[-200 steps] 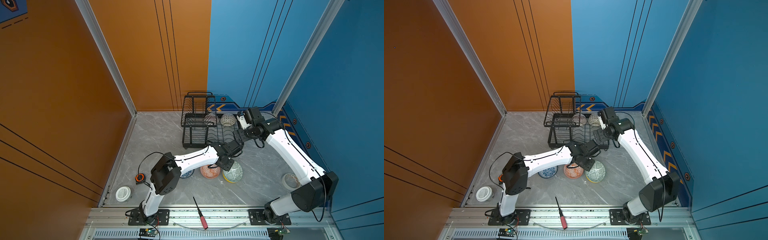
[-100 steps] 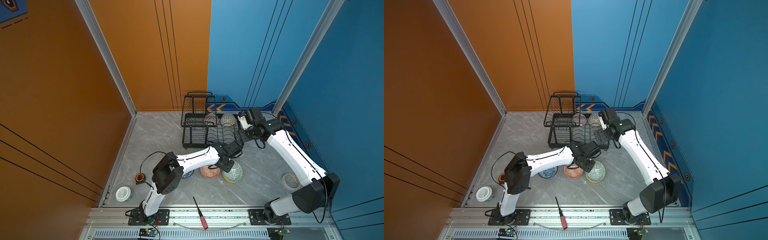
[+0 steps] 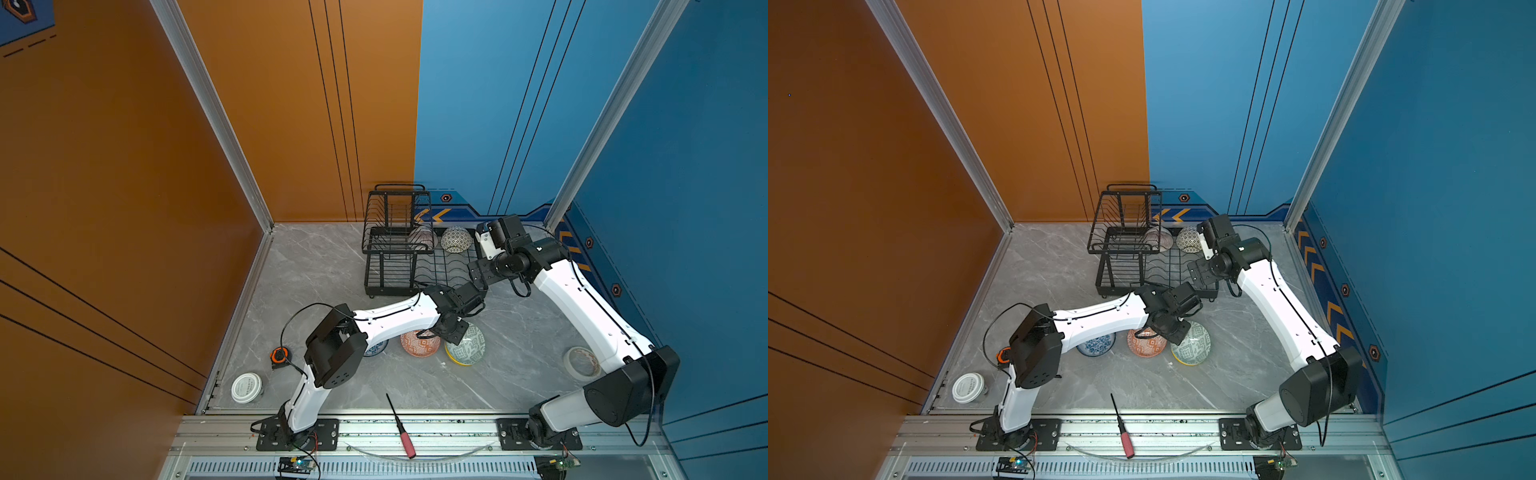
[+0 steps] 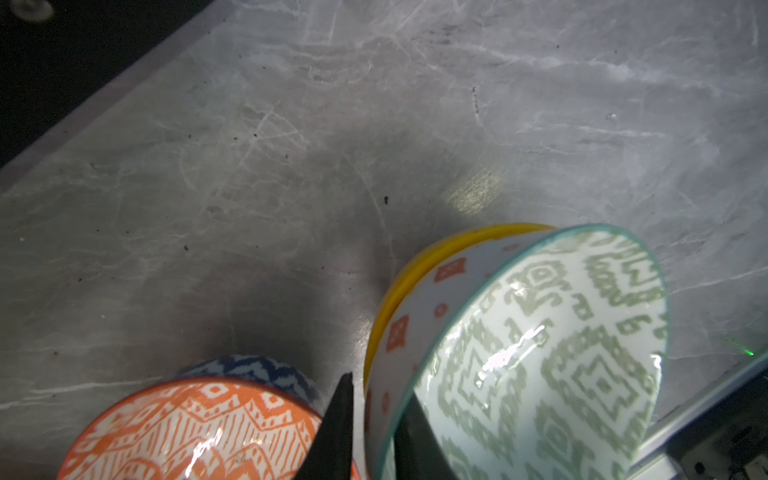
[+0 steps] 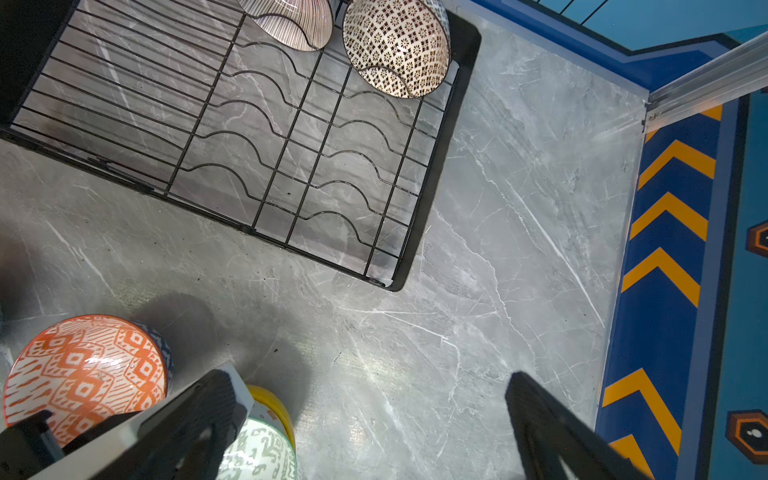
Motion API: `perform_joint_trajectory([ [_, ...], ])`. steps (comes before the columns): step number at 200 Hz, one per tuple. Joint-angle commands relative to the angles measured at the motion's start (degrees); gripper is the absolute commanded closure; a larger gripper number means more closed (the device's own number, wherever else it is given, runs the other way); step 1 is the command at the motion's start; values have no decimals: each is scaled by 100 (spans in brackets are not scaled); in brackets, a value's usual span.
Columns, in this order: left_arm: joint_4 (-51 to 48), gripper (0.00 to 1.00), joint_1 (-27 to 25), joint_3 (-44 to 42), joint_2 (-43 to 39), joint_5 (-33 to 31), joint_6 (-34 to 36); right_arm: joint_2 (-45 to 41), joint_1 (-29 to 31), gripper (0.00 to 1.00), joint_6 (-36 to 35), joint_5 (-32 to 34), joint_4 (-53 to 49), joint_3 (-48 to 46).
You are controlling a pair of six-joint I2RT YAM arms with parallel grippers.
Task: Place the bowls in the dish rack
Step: 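Close the left gripper on the green-patterned bowl's rim and tilt it up, then lift the green-patterned bowl with the left gripper while the right gripper approaches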
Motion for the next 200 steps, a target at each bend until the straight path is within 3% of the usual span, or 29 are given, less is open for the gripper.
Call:
perform_joint_trajectory([
  [1,-75,85,18,66,-8,-94,-28,-199,-38,0,-50,-15,52,-82],
  [102,-181,100,54,228,-180,-242,5,-326,-63,0,-28,6,52,-83],
  [151,-233,100,89,459,-300,-352,93,-453,-158,0,113,27,44,-36],
  [200,-289,100,151,598,-492,-402,173,-620,-661,0,573,-217,-9,132],
])
